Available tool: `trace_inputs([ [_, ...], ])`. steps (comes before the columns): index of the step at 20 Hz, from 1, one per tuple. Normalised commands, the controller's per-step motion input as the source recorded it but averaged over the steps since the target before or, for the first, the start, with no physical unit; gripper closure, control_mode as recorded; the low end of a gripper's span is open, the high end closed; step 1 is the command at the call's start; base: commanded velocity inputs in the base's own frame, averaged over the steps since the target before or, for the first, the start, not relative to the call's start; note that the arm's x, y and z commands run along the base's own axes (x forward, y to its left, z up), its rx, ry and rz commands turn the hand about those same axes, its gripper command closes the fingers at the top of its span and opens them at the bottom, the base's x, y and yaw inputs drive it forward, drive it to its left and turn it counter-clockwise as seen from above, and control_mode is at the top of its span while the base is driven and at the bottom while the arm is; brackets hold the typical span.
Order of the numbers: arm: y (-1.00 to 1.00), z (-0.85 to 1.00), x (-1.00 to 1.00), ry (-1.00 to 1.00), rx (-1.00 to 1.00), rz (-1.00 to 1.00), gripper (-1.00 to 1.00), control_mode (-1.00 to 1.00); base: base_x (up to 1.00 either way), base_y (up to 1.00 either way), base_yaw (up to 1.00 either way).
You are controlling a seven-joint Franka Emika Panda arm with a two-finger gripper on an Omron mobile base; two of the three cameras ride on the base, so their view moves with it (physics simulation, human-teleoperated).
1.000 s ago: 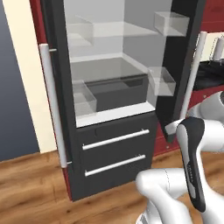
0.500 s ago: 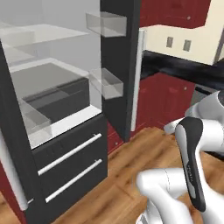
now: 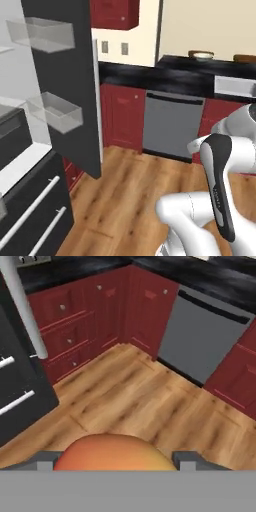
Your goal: Retrieve the tangerine and mango from the fridge and place them into the bowl on the dining table.
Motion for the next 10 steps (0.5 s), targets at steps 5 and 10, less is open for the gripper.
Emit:
trace_inputs([
  [5, 0.0, 0.0, 0.0, 0.0, 0.0, 0.0, 1.0, 1.0, 0.25, -0.09, -0.65],
  [10, 0.0, 0.0, 0.0, 0.0, 0.0, 0.0, 1.0, 1.0, 0.66, 0.0, -0.67],
])
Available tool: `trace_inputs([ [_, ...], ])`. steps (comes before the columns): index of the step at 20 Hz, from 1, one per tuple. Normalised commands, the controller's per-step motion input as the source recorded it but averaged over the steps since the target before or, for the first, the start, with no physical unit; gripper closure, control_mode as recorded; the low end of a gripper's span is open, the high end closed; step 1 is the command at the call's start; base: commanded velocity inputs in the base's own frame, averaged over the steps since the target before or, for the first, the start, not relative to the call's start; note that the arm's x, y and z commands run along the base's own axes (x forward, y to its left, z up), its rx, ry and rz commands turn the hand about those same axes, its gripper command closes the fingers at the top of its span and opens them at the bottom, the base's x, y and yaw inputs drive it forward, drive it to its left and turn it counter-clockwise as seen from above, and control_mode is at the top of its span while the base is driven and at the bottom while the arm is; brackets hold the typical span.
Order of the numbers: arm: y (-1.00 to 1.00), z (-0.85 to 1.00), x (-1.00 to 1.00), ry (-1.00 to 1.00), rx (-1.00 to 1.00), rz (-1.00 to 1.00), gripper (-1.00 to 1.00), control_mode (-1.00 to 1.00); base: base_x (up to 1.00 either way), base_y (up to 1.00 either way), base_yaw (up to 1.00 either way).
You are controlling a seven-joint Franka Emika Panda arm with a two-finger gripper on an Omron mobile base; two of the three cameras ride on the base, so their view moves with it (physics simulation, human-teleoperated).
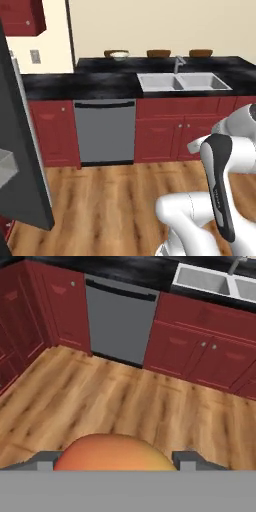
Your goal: Retrieve the tangerine and mango from the fridge and place them into the bowl on the dining table.
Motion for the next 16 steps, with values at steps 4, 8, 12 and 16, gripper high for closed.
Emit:
trace_inputs([
  [4, 0.0, 0.0, 0.0, 0.0, 0.0, 0.0, 1.0, 1.0, 0.75, 0.0, -0.7],
  [8, 0.0, 0.0, 0.0, 0.0, 0.0, 0.0, 1.0, 1.0, 0.9, 0.0, -0.7],
  [12, 0.0, 0.0, 0.0, 0.0, 0.0, 0.0, 1.0, 1.0, 0.94, 0.0, -0.7],
  [16, 0.0, 0.0, 0.0, 0.0, 0.0, 0.0, 1.0, 1.0, 1.0, 0.0, -0.69],
])
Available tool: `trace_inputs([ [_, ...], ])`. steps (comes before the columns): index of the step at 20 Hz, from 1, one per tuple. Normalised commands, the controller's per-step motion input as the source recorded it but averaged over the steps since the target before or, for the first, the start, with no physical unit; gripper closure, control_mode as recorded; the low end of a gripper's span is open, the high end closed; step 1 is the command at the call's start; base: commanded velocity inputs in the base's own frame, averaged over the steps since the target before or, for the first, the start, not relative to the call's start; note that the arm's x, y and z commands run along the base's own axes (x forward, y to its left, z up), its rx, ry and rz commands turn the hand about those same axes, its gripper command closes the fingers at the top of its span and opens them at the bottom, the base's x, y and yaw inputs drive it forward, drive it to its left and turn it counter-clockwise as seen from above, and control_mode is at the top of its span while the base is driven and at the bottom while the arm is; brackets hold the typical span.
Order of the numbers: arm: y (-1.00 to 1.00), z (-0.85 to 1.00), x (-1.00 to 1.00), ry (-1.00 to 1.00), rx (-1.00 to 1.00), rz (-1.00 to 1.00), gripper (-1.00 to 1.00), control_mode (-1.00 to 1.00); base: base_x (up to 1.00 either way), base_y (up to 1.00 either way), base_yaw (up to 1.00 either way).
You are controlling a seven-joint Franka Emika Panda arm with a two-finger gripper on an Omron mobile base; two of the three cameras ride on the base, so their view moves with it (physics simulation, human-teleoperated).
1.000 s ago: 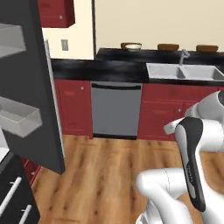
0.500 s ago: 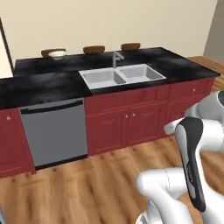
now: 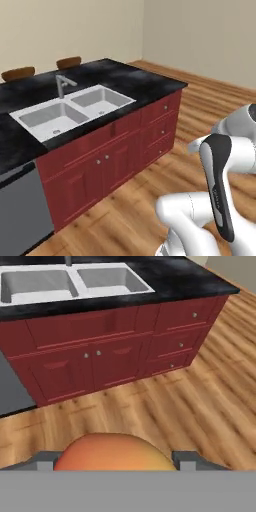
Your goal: Retrieve the tangerine and mango from the fridge and place them into the bowl on the dining table.
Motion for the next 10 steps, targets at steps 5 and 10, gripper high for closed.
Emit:
trace_inputs([
  [5, 0.0, 0.0, 0.0, 0.0, 0.0, 0.0, 1.0, 1.0, 0.94, 0.0, -0.71],
  [10, 0.0, 0.0, 0.0, 0.0, 0.0, 0.0, 1.0, 1.0, 0.86, 0.0, -0.73],
])
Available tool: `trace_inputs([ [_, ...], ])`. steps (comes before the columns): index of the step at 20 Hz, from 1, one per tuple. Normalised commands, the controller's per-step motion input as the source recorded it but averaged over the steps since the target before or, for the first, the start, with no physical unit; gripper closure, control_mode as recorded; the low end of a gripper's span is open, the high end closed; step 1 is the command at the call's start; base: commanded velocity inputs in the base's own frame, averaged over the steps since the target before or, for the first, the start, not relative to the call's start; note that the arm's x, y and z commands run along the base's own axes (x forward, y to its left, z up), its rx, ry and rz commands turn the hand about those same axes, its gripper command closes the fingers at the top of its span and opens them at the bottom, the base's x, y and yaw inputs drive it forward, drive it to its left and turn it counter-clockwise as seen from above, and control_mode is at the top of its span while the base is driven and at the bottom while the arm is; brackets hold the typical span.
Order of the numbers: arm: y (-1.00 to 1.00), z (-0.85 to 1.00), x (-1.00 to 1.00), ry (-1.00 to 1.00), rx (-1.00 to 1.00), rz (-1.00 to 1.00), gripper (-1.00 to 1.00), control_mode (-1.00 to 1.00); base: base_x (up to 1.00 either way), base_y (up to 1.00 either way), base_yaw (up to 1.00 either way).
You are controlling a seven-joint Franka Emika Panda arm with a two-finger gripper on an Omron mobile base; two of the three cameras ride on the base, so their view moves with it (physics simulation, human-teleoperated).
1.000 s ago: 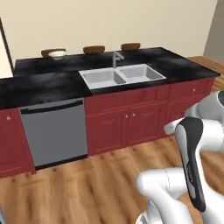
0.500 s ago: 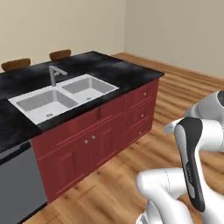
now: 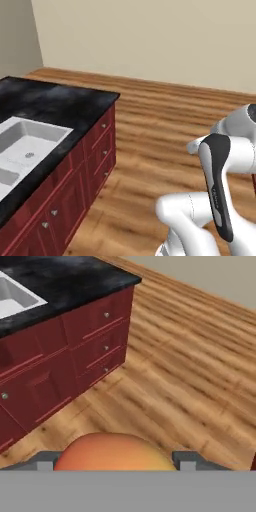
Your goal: Retrieve the tangerine and mango from the fridge and place them into the bowl on the dining table.
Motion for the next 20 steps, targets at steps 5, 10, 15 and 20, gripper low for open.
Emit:
trace_inputs([
  [5, 0.0, 0.0, 0.0, 0.0, 0.0, 0.0, 1.0, 1.0, 0.96, 0.04, -0.67],
  [10, 0.0, 0.0, 0.0, 0.0, 0.0, 0.0, 1.0, 1.0, 1.0, 0.45, -0.35],
  [15, 0.0, 0.0, 0.0, 0.0, 0.0, 0.0, 1.0, 1.0, 1.0, 0.6, -0.13],
  [20, 0.0, 0.0, 0.0, 0.0, 0.0, 0.0, 1.0, 1.0, 1.0, 0.1, 0.04],
])
